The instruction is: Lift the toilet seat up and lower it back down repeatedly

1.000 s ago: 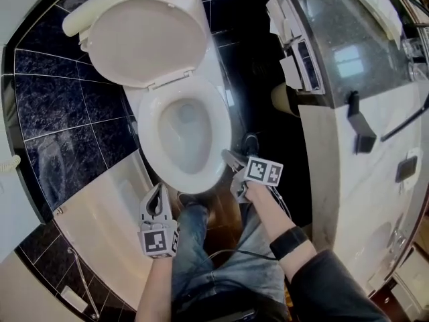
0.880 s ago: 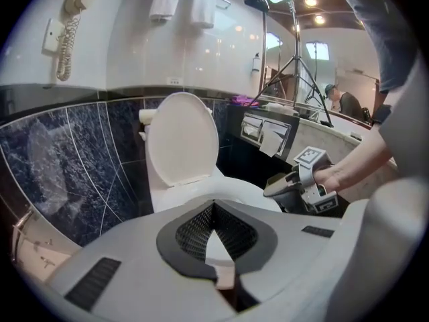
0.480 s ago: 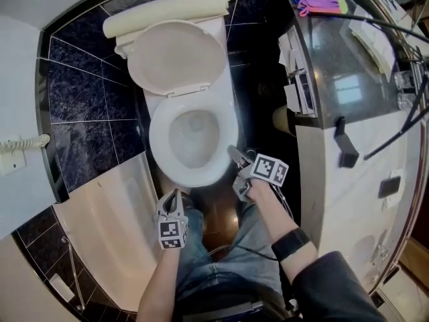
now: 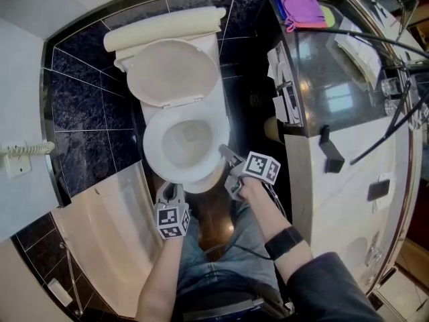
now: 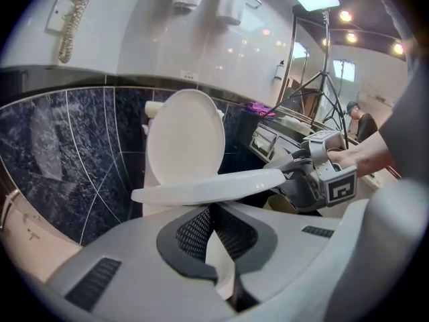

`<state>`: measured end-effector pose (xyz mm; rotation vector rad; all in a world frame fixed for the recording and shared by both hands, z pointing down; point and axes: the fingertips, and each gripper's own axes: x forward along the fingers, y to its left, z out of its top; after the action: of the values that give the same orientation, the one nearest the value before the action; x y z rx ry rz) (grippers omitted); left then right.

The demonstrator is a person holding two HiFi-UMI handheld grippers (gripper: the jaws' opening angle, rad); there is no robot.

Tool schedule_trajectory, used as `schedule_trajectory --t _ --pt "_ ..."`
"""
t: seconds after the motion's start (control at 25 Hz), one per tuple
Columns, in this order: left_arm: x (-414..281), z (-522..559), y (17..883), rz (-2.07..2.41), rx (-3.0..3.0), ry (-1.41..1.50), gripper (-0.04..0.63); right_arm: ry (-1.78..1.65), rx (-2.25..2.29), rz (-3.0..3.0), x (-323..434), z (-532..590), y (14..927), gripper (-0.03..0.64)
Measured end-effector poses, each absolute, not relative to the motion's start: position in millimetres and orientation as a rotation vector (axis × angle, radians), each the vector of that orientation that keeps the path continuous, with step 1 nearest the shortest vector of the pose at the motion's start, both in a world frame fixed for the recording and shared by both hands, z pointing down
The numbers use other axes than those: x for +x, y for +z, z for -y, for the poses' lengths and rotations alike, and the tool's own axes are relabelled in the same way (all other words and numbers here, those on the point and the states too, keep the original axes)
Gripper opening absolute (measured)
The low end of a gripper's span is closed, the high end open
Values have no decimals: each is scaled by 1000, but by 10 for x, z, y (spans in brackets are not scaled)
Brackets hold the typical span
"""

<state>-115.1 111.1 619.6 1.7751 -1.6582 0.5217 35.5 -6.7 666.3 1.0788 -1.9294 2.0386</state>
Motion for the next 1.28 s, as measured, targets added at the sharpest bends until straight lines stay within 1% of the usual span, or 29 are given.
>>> schedule_trajectory --t 0.36,0.4,0.44,0.6,0.8,1.12,1.28 --pt "-1318 -613 5828 1728 1755 499 -3 2065 1046 1956 286 398 6277 158" --pt "-1342 -538 5782 1742 1755 490 -3 2041 1037 1981 284 444 6200 133" --pt "-1370 -450 5734 1756 1757 481 -3 2004 1022 2010 282 488 6119 67" --pt "-1502 -50 5556 1815 1786 472 -3 1813 933 2117 279 534 5863 40" --pt "-1698 455 5382 1873 1828 502 -3 1576 898 2186 324 503 5731 36" --pt "-1953 1144 5267 1964 1834 520 -2 926 820 2368 338 653 5394 25" --pt "-2072 1461 5252 1998 1841 533 -3 783 794 2400 423 763 5275 25"
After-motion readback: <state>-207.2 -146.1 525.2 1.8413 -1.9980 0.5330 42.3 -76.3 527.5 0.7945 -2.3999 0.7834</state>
